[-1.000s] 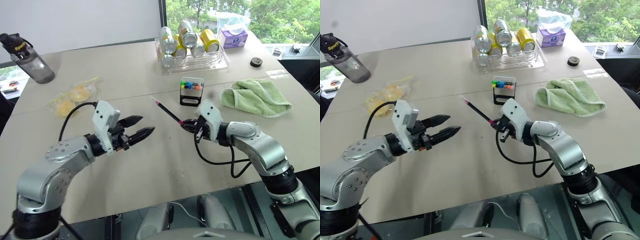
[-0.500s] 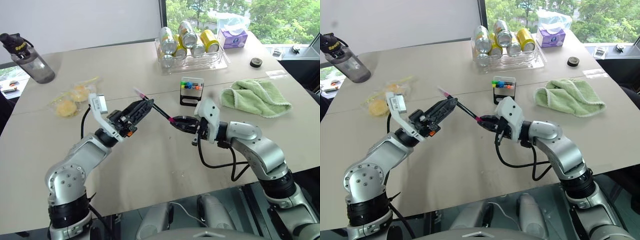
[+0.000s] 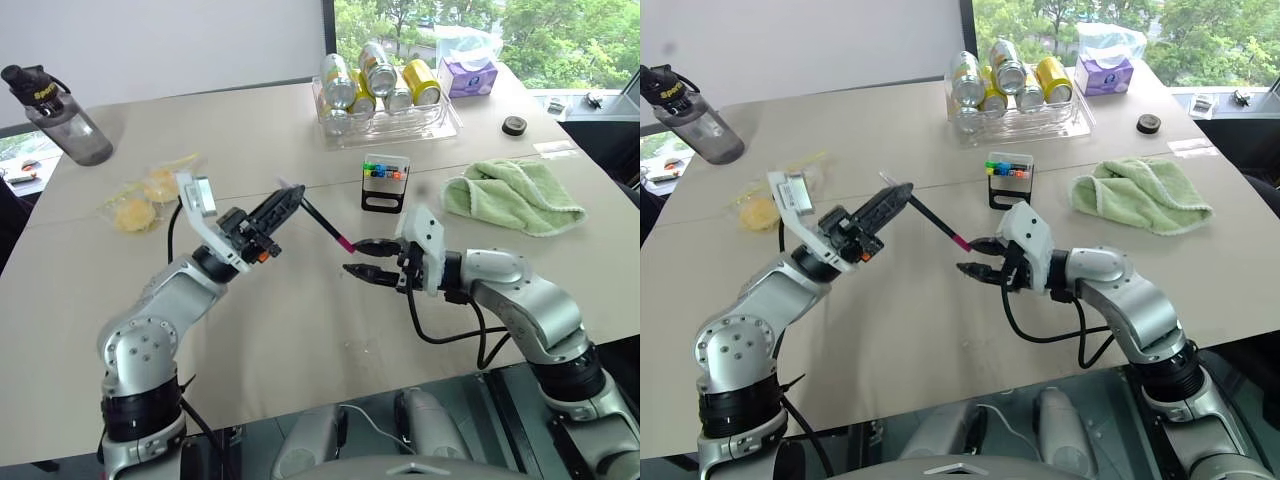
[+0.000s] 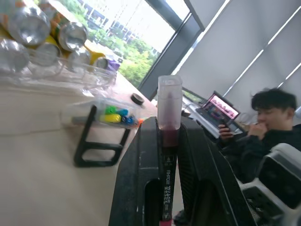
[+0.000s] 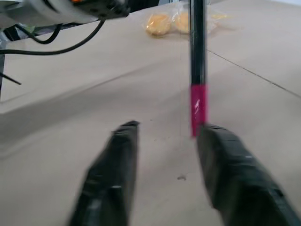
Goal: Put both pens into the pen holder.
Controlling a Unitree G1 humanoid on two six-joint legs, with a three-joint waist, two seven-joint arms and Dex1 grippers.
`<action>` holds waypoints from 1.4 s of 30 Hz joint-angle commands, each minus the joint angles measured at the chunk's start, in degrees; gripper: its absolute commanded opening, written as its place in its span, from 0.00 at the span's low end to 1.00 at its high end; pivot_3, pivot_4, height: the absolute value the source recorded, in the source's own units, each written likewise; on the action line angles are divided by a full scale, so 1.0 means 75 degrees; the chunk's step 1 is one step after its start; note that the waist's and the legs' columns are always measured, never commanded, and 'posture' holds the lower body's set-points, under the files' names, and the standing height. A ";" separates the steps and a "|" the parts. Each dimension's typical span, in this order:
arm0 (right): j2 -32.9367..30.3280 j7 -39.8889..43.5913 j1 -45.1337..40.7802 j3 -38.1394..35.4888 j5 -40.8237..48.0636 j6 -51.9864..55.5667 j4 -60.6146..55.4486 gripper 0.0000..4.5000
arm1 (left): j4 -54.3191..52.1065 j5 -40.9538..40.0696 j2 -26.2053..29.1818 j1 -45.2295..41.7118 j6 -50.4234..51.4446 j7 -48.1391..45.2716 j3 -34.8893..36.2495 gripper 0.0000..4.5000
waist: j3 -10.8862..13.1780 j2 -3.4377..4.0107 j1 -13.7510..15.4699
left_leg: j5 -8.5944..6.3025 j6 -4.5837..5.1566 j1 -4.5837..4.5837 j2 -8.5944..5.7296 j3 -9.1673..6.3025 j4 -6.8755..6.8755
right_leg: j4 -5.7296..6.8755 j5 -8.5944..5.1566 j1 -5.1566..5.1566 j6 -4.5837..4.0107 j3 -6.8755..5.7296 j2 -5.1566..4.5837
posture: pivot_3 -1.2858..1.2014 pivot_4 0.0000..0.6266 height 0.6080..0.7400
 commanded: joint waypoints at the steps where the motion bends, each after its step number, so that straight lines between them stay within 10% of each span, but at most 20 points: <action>1: -0.0343 0.0038 0.0519 -0.1011 0.0606 0.0084 -0.0561 0.64 | -0.0132 0.1295 0.0361 -0.0453 -0.0797 -0.0766 -0.0790 0.00 | 0.0000 0.0000 0.0022 | 0.0000 0.0000 -0.0002 -0.0003 0.0000 -0.0001 | -0.0003 0.0000 0.0000 0.0000 0.0000 -0.0002 | 0.52 0.24 0.99; 7: -0.1128 0.0106 0.1819 -0.2976 0.1491 -0.0040 -0.1083 0.64 | 0.0981 0.4549 0.0463 -0.1586 -0.3756 -0.2062 -0.2611 0.00 | 0.0003 -0.0005 0.0162 | 0.0000 0.0001 -0.0006 -0.0013 0.0001 -0.0004 | -0.0009 0.0000 0.0000 0.0001 0.0002 -0.0008 | 0.52 0.24 0.99; 18: -0.1286 -0.0442 0.2833 -0.5424 0.2634 -0.0891 -0.1920 0.64 | 0.2995 0.7154 -0.0291 -0.2949 -0.7799 -0.2880 -0.3651 0.00 | 0.0006 -0.0010 0.0142 | 0.0000 0.0004 -0.0001 -0.0005 0.0017 -0.0003 | -0.0004 0.0001 0.0000 0.0004 0.0016 -0.0003 | 0.52 0.24 0.99; 42: -0.2414 -0.1220 0.4338 -0.6172 0.3305 -0.0699 -0.2789 0.64 | 0.6638 0.9485 -0.1291 -0.3677 -1.1695 -0.0793 -0.3918 0.00 | 0.0010 -0.0025 0.0166 | 0.0001 0.0007 0.0000 -0.0009 0.0009 0.0015 | 0.0005 0.0005 0.0011 0.0012 0.0007 -0.0004 | 0.52 0.24 0.99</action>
